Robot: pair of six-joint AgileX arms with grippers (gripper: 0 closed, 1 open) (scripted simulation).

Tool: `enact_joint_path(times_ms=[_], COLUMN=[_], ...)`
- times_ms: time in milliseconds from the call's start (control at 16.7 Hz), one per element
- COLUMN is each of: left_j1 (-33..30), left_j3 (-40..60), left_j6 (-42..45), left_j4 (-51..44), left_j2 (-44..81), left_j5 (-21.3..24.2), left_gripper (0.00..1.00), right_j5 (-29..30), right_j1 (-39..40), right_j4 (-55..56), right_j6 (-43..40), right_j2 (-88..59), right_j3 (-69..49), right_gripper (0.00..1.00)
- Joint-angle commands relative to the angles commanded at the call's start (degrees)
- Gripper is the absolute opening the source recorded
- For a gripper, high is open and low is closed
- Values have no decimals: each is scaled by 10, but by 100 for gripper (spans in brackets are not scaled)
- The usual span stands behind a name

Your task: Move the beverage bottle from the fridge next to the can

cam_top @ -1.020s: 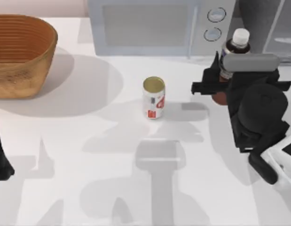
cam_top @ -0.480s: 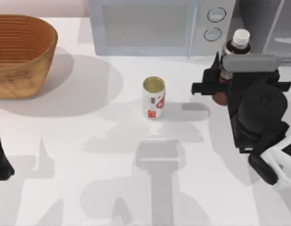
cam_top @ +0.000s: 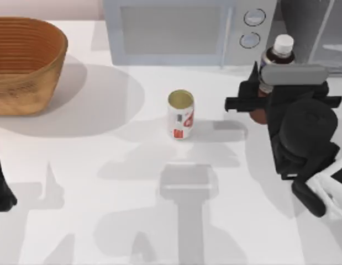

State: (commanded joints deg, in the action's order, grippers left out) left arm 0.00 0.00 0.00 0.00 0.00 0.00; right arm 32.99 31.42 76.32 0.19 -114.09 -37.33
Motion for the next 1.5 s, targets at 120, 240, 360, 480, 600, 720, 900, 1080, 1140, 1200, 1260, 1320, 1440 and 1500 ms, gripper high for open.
enact_joint_path(times_ms=[120,240,360,480,600,720,900,1080,1140,1200,1260,1320,1440,1500], left_j1=[0,0,0,0,0,0,0,0,0,0,0,0,0,0], left_j3=[0,0,0,0,0,0,0,0,0,0,0,0,0,0], left_j6=[0,0,0,0,0,0,0,0,0,0,0,0,0,0], left_j4=[0,0,0,0,0,0,0,0,0,0,0,0,0,0], left_j2=[0,0,0,0,0,0,0,0,0,0,0,0,0,0], left_j5=[0,0,0,0,0,0,0,0,0,0,0,0,0,0], left_gripper=[100,100,100,100,100,100,100,100,100,100,100,100,100,100], right_j5=[0,0,0,0,0,0,0,10,15,21,27,31,32,30], right_j1=[0,0,0,0,0,0,-1,10,15,21,26,31,32,29], right_j4=[0,0,0,0,0,0,0,8,13,18,23,27,28,26], right_j6=[0,0,0,0,0,0,0,0,0,0,1,1,1,1], right_j2=[0,0,0,0,0,0,0,10,16,21,27,31,32,29], right_j3=[0,0,0,0,0,0,0,20,30,42,53,59,60,58], right_gripper=[68,83,98,100,100,100,100,100,100,100,100,100,100,100])
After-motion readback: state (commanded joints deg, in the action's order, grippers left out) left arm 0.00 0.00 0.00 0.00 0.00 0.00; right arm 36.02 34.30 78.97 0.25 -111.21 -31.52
